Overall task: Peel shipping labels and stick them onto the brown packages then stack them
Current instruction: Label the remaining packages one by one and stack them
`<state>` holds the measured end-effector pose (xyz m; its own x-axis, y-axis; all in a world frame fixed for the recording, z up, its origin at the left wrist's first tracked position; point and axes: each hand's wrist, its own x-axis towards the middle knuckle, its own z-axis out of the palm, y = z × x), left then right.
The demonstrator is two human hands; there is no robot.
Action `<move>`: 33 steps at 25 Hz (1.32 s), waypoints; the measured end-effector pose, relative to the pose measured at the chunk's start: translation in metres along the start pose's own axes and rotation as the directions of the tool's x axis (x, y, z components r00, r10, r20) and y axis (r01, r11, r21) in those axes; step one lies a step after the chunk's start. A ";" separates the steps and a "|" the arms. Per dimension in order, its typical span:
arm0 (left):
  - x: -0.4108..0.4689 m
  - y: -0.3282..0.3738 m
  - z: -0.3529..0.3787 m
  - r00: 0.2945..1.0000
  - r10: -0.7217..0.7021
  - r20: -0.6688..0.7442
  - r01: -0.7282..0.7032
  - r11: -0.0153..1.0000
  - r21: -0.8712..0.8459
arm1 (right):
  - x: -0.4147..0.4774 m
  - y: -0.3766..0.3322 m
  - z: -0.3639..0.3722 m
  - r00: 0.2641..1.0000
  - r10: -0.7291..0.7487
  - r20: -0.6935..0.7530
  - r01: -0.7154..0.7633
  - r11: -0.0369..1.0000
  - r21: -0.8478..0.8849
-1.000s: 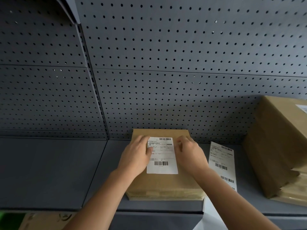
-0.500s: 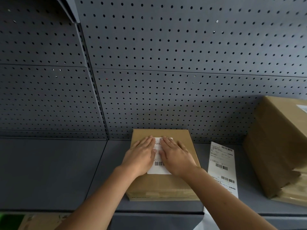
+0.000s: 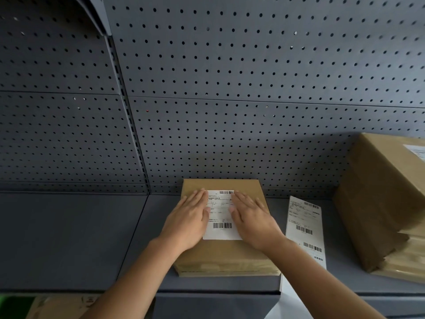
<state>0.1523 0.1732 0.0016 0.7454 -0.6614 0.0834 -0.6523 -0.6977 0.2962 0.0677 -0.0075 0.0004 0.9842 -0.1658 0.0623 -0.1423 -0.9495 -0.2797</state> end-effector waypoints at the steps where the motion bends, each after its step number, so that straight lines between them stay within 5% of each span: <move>1: -0.007 0.008 0.000 0.999 0.042 0.006 -0.042 0.999 -0.005 | -0.006 -0.008 0.002 0.999 -0.041 0.009 0.041 0.999 0.011; 8: -0.028 0.018 0.016 0.996 0.081 0.027 -0.083 0.994 0.074 | -0.026 -0.021 0.018 0.996 -0.073 0.045 0.075 0.996 -0.040; 18: -0.046 -0.014 0.006 0.996 -0.089 0.008 0.088 0.994 0.068 | -0.051 0.014 0.003 0.988 0.156 0.014 -0.155 0.987 -0.030; 22: -0.066 0.011 -0.004 0.997 -0.002 -0.080 0.002 1.000 -0.007 | -0.070 -0.020 0.001 0.999 0.012 -0.050 -0.012 1.000 -0.003; 26: -0.091 0.034 0.016 0.988 0.153 0.010 -0.154 0.987 0.046 | -0.088 -0.046 0.022 0.992 -0.125 -0.031 0.123 0.991 -0.045; 33: -0.103 0.016 0.020 0.999 0.034 -0.032 -0.032 0.998 0.062 | -0.104 -0.026 0.024 0.999 0.035 -0.008 -0.035 0.992 -0.119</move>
<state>0.0620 0.2248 -0.0210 0.7268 -0.6756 0.1237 -0.6831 -0.6920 0.2335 -0.0283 0.0409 -0.0215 0.9777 -0.2008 0.0608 -0.1885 -0.9679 -0.1661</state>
